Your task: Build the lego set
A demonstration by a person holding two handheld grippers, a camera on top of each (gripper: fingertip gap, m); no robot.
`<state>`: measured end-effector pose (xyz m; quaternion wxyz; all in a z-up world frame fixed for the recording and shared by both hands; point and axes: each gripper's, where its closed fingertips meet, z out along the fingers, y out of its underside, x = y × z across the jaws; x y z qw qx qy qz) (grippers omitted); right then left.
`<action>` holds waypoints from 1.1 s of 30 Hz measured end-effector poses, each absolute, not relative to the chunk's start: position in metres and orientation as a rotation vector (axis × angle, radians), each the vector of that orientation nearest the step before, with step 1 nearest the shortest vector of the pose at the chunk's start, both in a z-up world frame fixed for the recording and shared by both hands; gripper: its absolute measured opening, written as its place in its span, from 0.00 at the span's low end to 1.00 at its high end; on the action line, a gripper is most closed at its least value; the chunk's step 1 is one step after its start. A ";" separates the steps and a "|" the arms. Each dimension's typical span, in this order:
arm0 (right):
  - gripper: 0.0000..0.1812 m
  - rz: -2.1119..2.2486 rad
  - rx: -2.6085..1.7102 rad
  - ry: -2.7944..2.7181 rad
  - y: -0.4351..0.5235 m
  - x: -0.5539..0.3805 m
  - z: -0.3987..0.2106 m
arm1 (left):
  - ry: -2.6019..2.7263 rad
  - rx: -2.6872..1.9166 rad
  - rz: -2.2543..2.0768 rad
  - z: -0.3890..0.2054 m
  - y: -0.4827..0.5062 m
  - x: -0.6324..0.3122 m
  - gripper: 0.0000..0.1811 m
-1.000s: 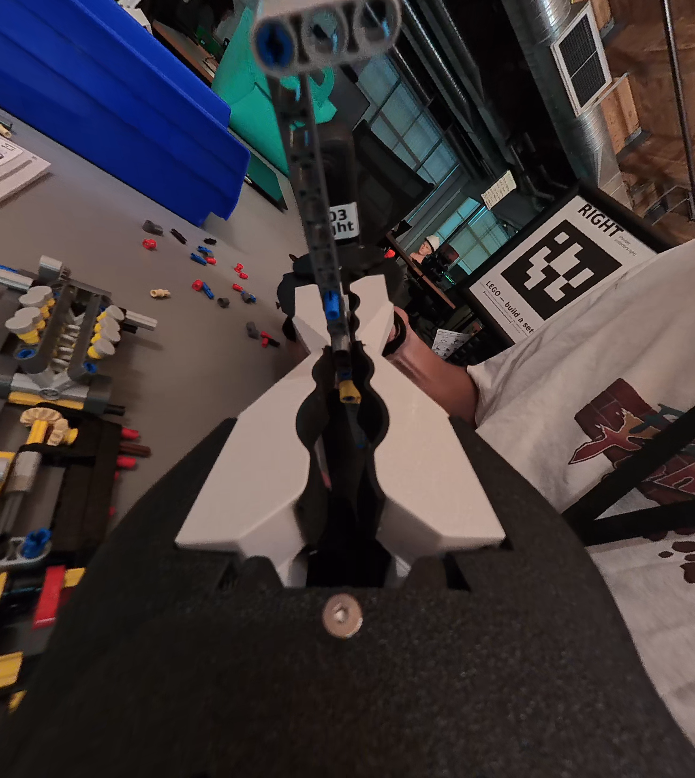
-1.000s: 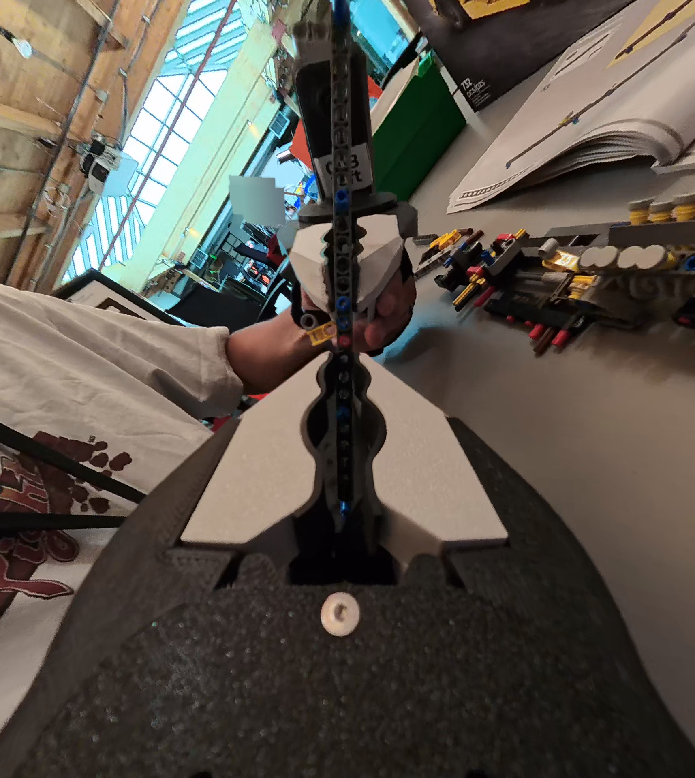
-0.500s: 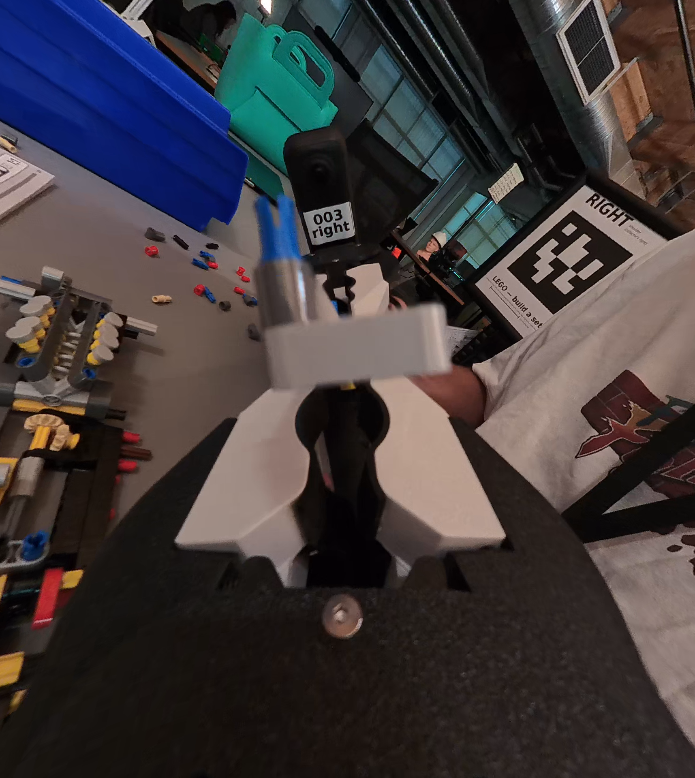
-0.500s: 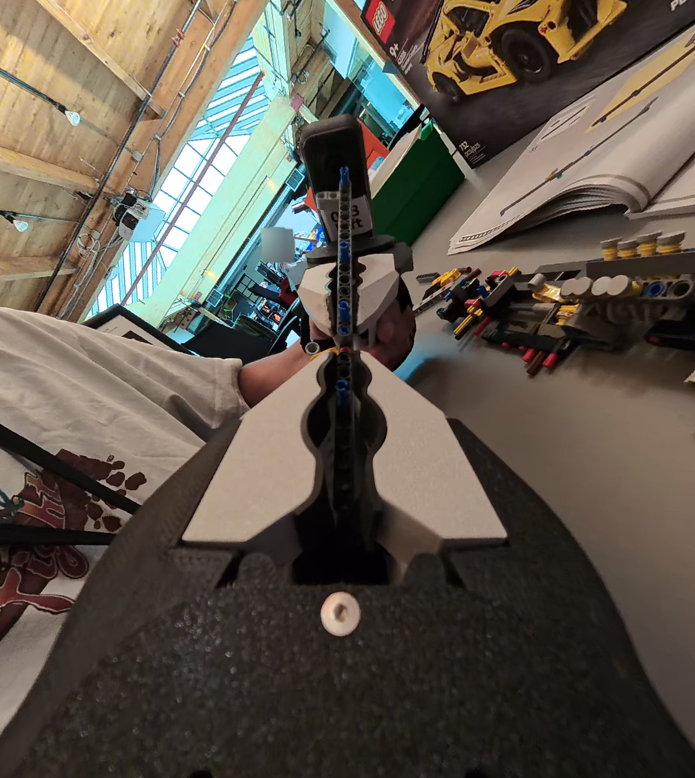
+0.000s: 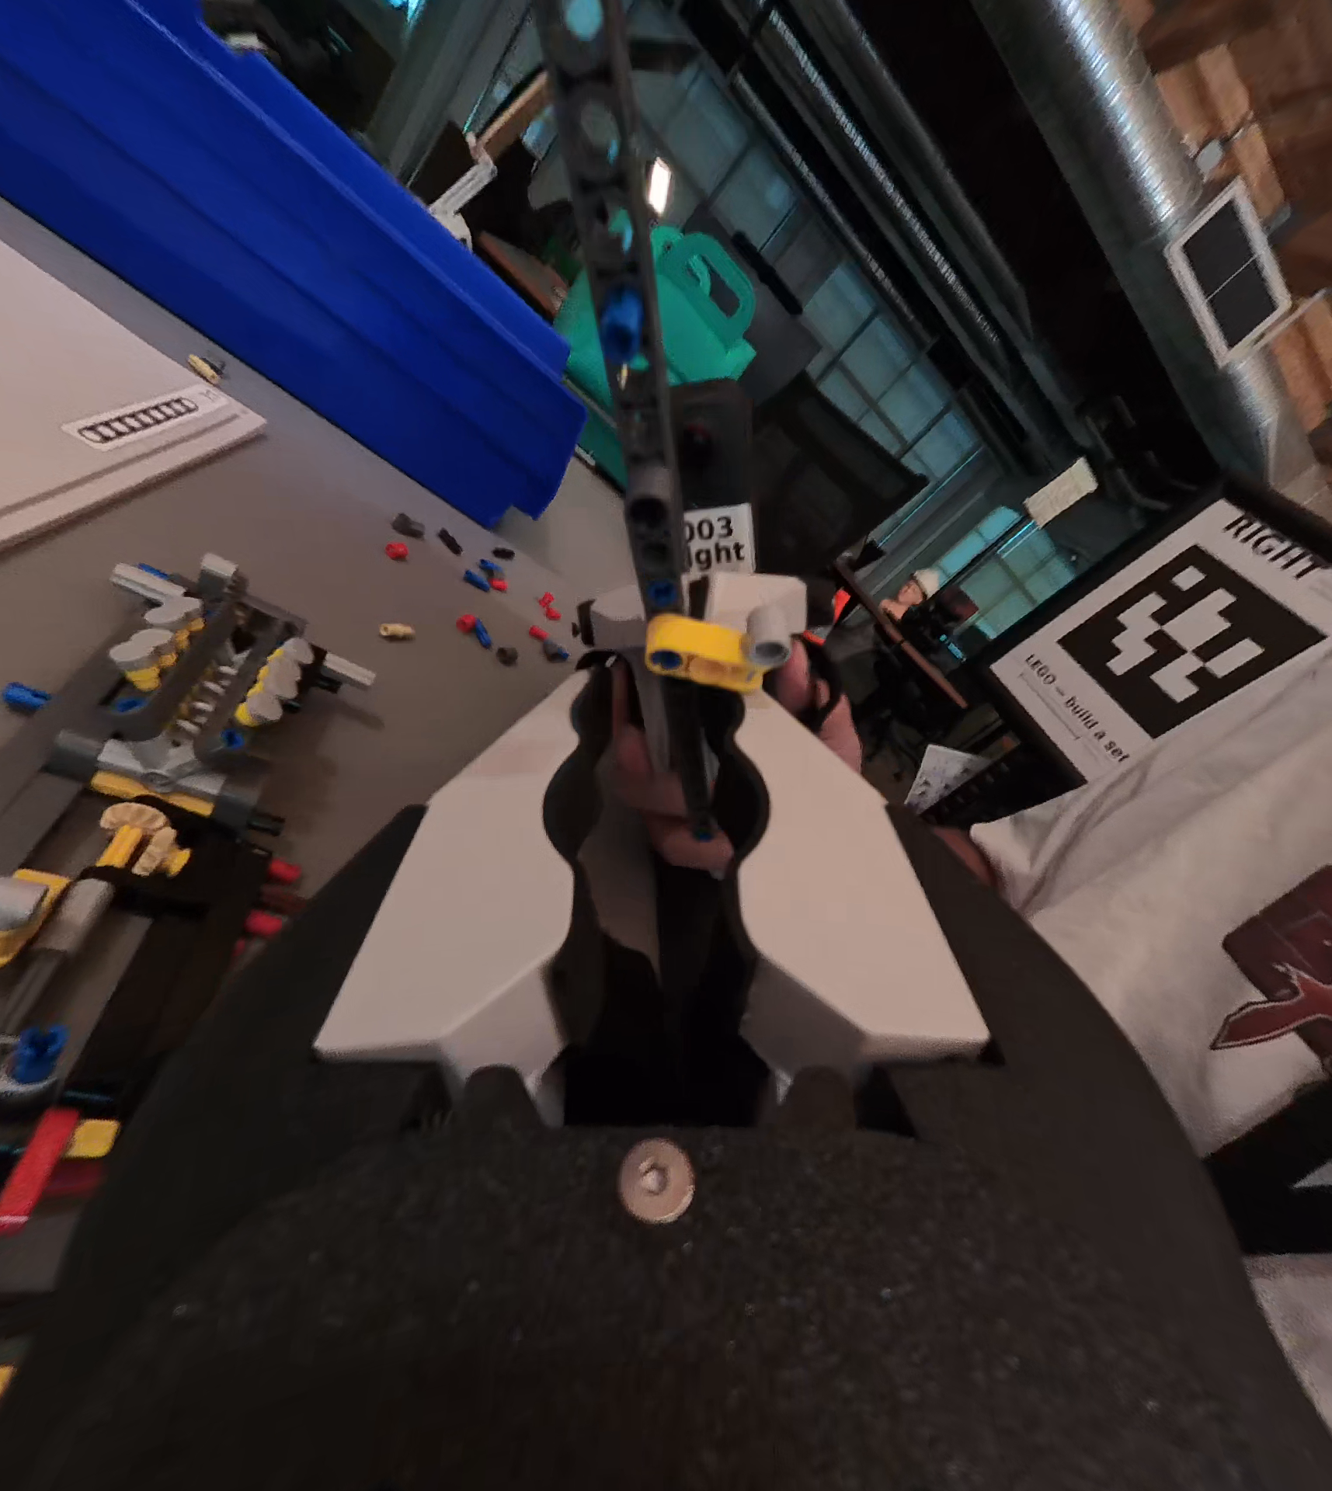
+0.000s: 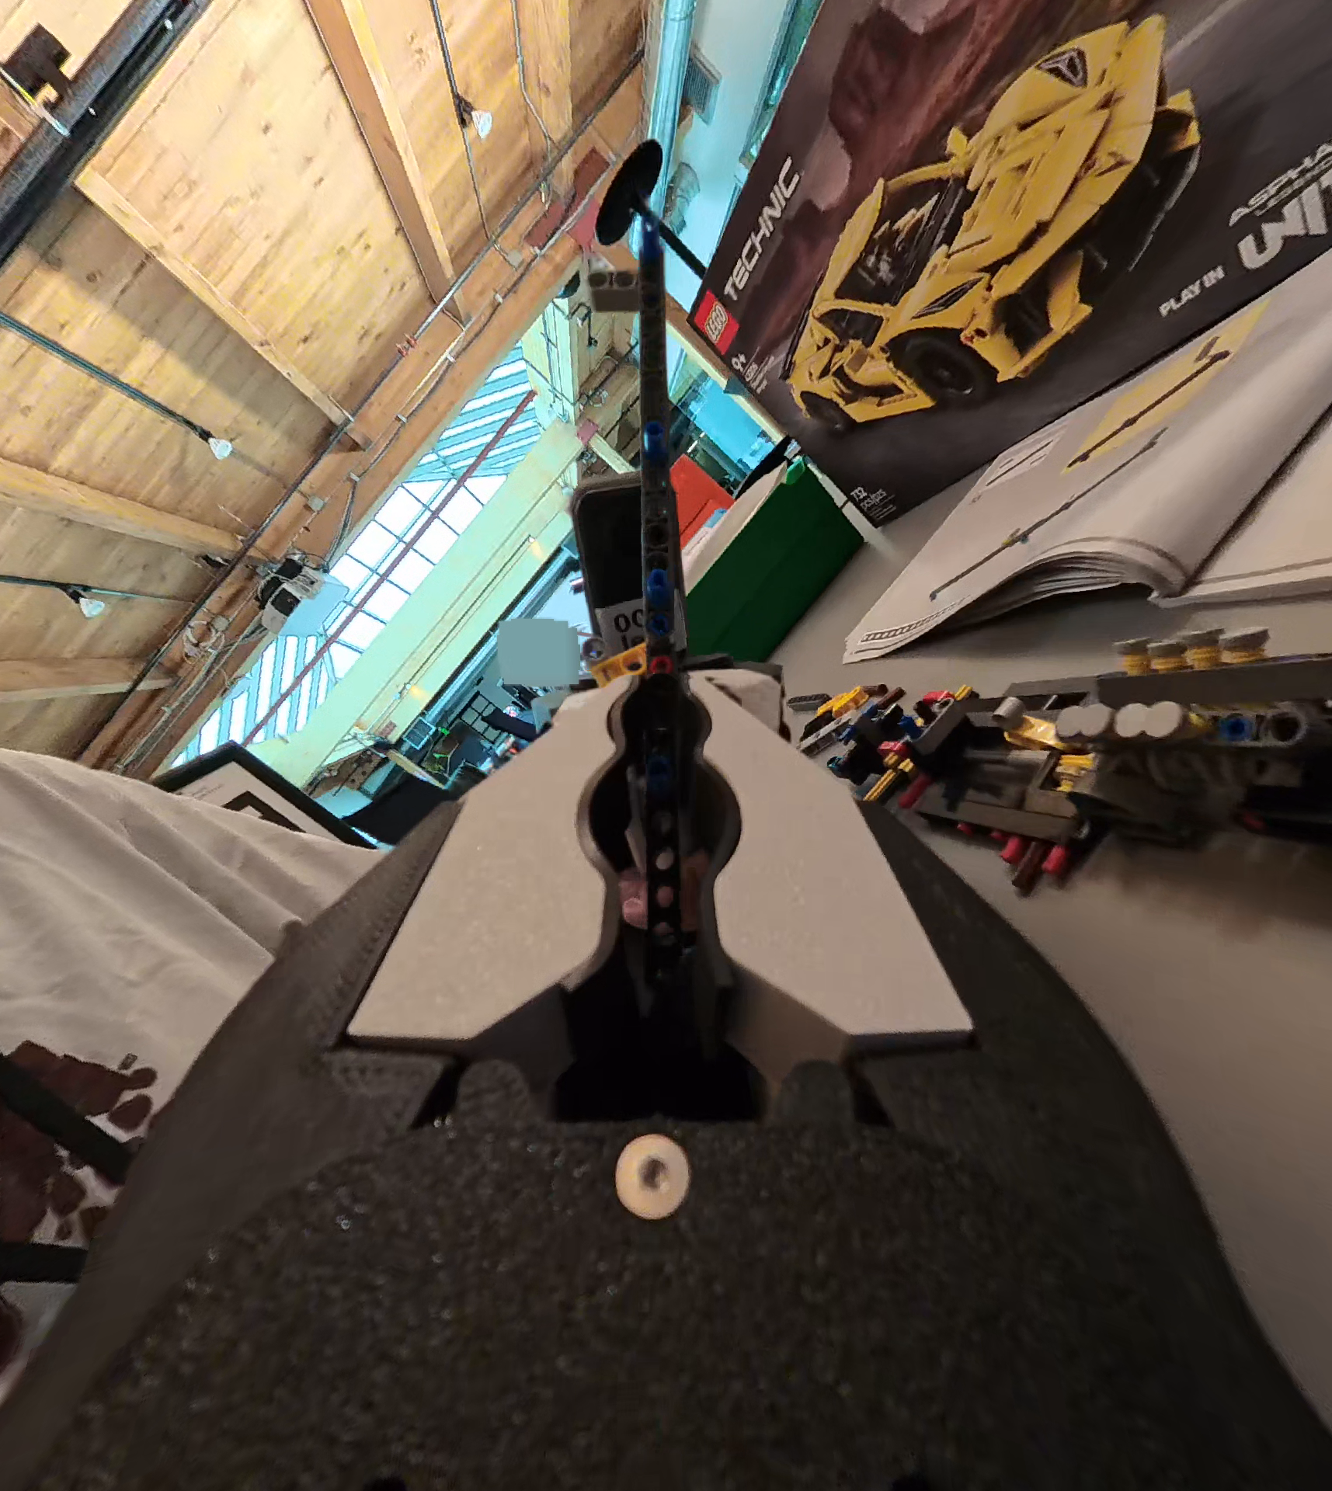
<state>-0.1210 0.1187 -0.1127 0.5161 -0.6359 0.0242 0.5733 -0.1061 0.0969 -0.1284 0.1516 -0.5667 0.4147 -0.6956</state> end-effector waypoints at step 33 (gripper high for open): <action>0.03 1.429 -1.546 -0.087 0.106 -0.134 -0.111 | 1.251 -1.451 -2.062 -0.117 0.090 -0.126 0.03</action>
